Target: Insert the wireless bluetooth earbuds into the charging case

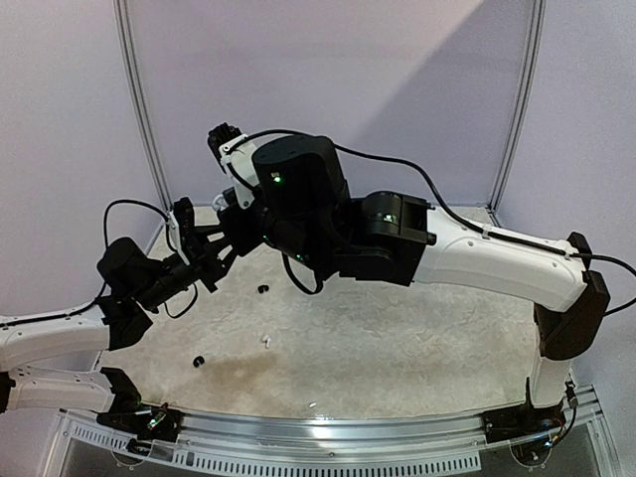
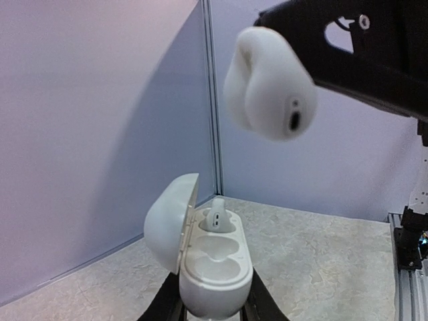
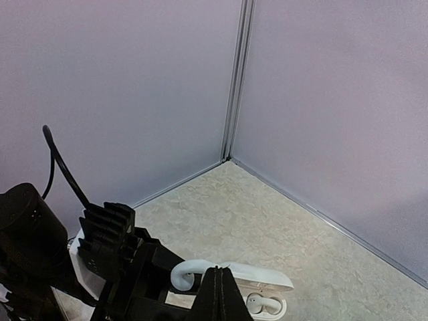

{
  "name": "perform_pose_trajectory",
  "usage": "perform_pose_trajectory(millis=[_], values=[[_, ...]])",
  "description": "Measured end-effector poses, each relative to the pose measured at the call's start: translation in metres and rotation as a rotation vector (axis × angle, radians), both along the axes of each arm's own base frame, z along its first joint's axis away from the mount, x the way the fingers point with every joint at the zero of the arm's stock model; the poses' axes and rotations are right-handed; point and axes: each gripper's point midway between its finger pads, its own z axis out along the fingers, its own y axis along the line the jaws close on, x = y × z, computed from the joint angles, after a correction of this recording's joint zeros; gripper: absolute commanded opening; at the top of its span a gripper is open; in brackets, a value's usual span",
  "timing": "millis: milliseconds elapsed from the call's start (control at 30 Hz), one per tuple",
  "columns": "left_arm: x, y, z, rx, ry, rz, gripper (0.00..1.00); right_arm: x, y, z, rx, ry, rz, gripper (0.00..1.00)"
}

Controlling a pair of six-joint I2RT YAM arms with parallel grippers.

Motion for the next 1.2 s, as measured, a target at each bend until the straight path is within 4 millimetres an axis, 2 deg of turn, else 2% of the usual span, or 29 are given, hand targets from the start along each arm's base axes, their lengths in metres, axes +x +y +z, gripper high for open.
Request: perform_pose_trajectory(millis=[167,600,1200], values=[[-0.001,0.001,0.003,-0.006,-0.007,0.000,0.00,0.002,-0.001,0.003,-0.012,-0.033,-0.012,0.00],[-0.002,0.001,0.004,-0.007,-0.011,-0.005,0.00,0.008,0.004,-0.027,-0.092,-0.041,-0.027,0.00],[-0.002,0.001,0.002,-0.003,-0.004,-0.002,0.00,0.019,-0.003,-0.048,-0.145,-0.032,-0.072,0.00]])
